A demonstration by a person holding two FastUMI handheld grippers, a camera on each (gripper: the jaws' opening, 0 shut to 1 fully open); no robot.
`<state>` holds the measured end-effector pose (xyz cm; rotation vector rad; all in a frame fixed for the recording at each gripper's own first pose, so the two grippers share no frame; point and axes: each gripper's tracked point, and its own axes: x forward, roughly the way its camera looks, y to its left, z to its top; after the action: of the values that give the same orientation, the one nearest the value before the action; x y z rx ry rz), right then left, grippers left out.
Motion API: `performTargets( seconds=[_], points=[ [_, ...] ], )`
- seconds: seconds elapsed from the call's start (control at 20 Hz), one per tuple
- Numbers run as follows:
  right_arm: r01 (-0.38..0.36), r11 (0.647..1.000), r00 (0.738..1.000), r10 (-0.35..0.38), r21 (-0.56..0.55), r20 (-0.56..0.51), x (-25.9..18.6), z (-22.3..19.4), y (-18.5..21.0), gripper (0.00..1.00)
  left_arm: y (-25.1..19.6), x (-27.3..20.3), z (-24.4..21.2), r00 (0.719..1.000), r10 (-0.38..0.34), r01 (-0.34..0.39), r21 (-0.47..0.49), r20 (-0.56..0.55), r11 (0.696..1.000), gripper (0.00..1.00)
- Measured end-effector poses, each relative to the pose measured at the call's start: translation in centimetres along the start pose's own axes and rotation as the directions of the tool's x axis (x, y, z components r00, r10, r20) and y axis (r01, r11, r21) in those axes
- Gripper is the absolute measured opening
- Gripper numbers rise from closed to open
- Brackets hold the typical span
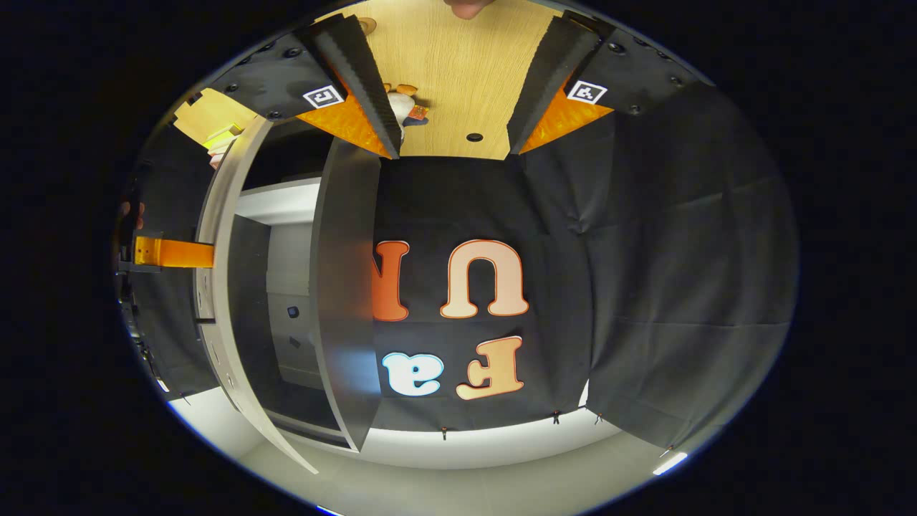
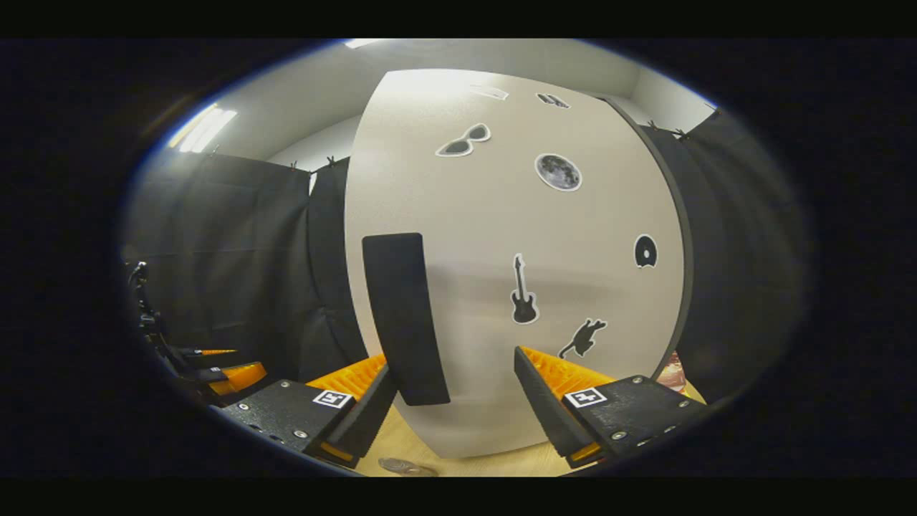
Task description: Open the cabinet door with the right hand, grasp the bottle in the cabinet with the left hand and place it on the coaster, then close the cabinet door with the right hand.
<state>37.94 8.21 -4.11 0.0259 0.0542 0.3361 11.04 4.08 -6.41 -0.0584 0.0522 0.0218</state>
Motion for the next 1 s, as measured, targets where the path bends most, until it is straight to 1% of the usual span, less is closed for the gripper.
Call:
performTargets(
  seconds=[0.05, 0.1, 0.15, 0.25, 0.35, 0.4, 0.5, 0.55, 0.65, 0.8, 1.0],
  points=[
    [0.006, 1.0, 1.0, -0.006, -0.003, 0.013, 0.1, 0.1, 0.1, 0.93, 0.1, 0.1, 0.3, 1.0, -0.001, 0.001, -0.004, 0.008, 1.0, 0.98],
    [0.017, 1.0, 1.0, -0.017, -0.008, 0.021, 0.4, 0.2, 0.0, 0.93, 0.3, 0.4, 0.7, 1.0, -0.005, 0.005, -0.008, 0.015, 1.0, 0.95],
    [0.031, 0.999, 0.999, -0.03, -0.011, 0.032, 0.8, 0.4, 0.0, 0.93, 0.4, 0.5, 0.9, 1.0, -0.009, 0.009, -0.012, 0.022, 1.0, 0.98],
    [0.05, 0.999, 0.998, -0.049, -0.02, 0.044, 1.3, 0.5, -0.1, 0.93, 0.2, 1.0, 1.2, 0.999, -0.023, 0.023, -0.024, 0.029, 0.999, 0.98],
    [0.054, 0.998, 0.997, -0.053, -0.025, 0.049, 1.7, 0.5, -0.1, 0.93, 0.0, 1.0, 1.2, 0.999, -0.039, 0.04, -0.039, 0.034, 0.998, 0.97],
    [0.076, 0.997, 0.996, -0.075, -0.02, 0.055, 1.7, 0.6, -0.1, 0.93, 0.1, 1.2, 1.2, 0.999, -0.043, 0.044, -0.043, 0.034, 0.998, 0.98],
    [0.119, 0.991, 0.992, -0.115, -0.068, 0.057, 2.2, 0.5, -0.5, 0.92, 0.2, 1.4, 1.4, 0.998, -0.051, 0.053, -0.052, 0.035, 0.997, 0.98],
    [0.14, 0.986, 0.989, -0.134, -0.091, 0.065, 2.2, 0.3, -1.0, 0.94, 0.4, 1.4, 1.5, 0.998, -0.054, 0.056, -0.059, 0.037, 0.997, 0.98],
    [0.177, 0.978, 0.982, -0.168, -0.107, 0.086, 2.5, 0.2, -1.4, 0.94, 0.9, 1.4, 1.6, 0.998, -0.055, 0.058, -0.068, 0.036, 0.996, 0.97],
    [0.213, 0.972, 0.973, -0.201, -0.103, 0.114, 3.4, -0.1, -2.1, 0.94, 1.8, 1.4, 1.7, 0.998, -0.056, 0.059, -0.069, 0.042, 0.996, 0.98],
    [0.235, 0.966, 0.968, -0.223, -0.108, 0.112, 3.5, -0.2, -2.4, 0.94, 2.5, 1.5, 1.4, 0.998, -0.06, 0.062, -0.077, 0.034, 0.995, 0.97]
  ],
)
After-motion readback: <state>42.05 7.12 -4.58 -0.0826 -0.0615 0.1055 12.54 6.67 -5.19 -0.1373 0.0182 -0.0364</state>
